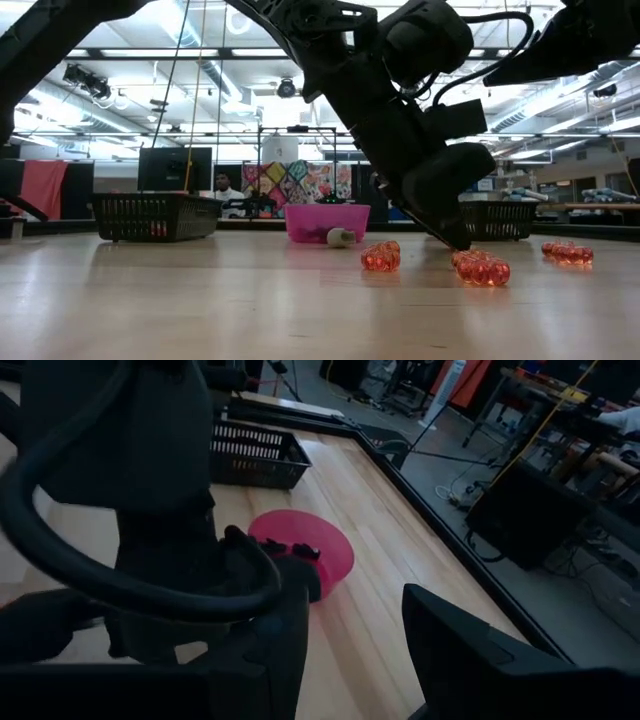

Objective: Sort Halloween decoration
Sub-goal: Put the orange pumpkin toy into the left black bin

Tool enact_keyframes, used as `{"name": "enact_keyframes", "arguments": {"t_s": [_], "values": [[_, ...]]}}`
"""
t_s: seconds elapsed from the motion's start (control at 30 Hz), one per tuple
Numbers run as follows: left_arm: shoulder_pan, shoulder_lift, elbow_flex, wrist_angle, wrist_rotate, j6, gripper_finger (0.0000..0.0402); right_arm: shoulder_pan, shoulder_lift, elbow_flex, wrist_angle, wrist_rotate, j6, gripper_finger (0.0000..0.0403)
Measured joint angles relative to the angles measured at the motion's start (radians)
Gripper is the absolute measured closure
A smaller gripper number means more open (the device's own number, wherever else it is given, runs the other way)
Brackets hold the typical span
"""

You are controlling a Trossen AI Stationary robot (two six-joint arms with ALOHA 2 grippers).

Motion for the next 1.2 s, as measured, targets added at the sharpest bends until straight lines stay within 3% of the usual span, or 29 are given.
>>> {"name": "enact_keyframes", "arguments": {"t_s": [0.43, 0.73, 1.2], "values": [[0.000, 0.002, -0.002, -0.004, 0.002, 0.000, 0.0348, 0.000, 0.000, 0.000, -0.005, -0.003, 0.000, 0.0236], [0.000, 0.002, -0.003, -0.006, 0.005, 0.020, 0.0383, 0.000, 0.000, 0.000, -0.007, -0.003, 0.000, 0.0236], [-0.011, 0.002, -0.004, 0.003, -0.025, 0.042, 0.0387, 0.000, 0.000, 0.000, -0.046, -0.004, 0.026, 0.0236]]}}
